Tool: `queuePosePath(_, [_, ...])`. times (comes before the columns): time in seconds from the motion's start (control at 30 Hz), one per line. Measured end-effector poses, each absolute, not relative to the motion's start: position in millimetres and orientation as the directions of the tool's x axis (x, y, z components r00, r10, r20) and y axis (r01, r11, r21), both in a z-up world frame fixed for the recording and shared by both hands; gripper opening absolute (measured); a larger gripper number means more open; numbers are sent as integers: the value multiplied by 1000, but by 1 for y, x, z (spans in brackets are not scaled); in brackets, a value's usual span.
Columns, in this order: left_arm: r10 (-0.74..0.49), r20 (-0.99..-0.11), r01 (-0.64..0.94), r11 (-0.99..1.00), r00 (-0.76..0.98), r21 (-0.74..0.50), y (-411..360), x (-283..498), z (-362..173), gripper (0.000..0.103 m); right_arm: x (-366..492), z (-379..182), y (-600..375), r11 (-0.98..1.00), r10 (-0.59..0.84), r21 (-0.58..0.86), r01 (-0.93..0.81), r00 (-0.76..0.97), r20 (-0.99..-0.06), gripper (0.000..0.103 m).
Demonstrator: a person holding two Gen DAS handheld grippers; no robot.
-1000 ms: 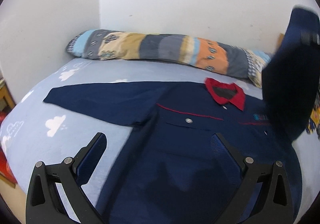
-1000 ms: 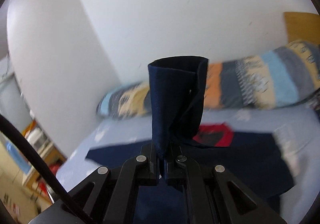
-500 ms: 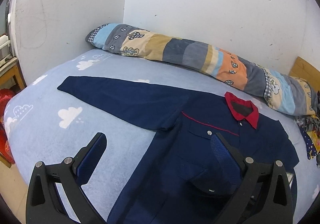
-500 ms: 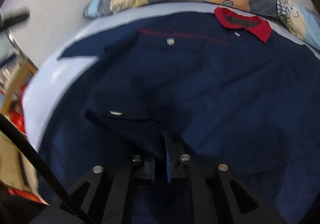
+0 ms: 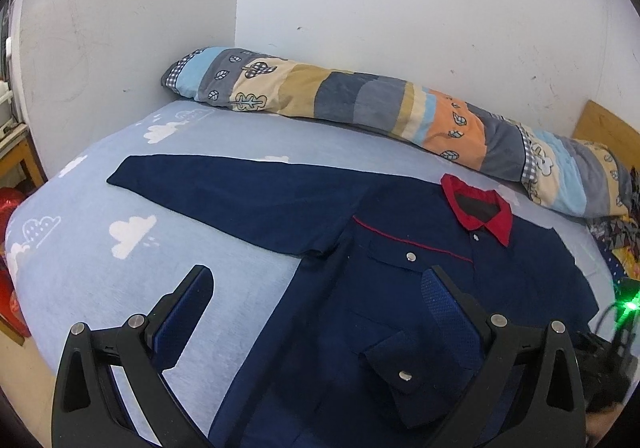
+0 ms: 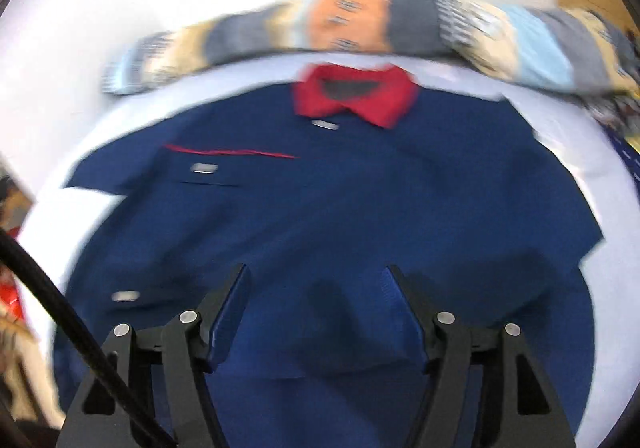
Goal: Fold large clothes
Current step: 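Lift the held sleeve and carry it across the jacket body, then lay the sleeve flat over the jacket front with the right tool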
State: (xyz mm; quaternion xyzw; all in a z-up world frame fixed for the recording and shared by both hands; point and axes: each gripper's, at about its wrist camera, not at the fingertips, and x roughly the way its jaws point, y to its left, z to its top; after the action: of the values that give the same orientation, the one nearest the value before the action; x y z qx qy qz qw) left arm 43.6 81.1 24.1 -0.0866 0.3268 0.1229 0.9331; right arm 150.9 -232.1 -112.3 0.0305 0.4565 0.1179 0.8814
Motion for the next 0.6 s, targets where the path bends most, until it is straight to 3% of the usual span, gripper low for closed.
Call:
queuePosePath(0.07, [179, -634, -288, 955, 752, -72, 81, 45, 23, 103, 159, -132, -240, 970, 241, 202, -132, 493, -836, 71])
queuePosePath(0.13, [177, -635, -294, 952, 752, -83, 83, 44, 23, 103, 158, -131, -232, 953, 302, 265, -146, 494, -815, 71])
queuePosePath(0.27, [190, -623, -322, 941, 759, -105, 95, 42, 27, 103, 123, -105, -156, 871, 437, 232, -433, 466, -769, 72])
queuePosePath(0.4, [208, -622, -353, 928, 755, -117, 113, 38, 29, 103, 71, -101, -86, 679, 510, 78, -730, 393, -765, 79])
queuePosePath(0.53, [202, -625, -373, 915, 754, -154, 130, 34, 30, 103, 49, -124, -56, 614, 379, -166, -772, 473, -795, 80])
queuePosePath(0.6, [199, -624, -377, 911, 755, -166, 134, 32, 30, 103, 64, -135, -53, 651, 324, -190, -735, 495, -806, 48])
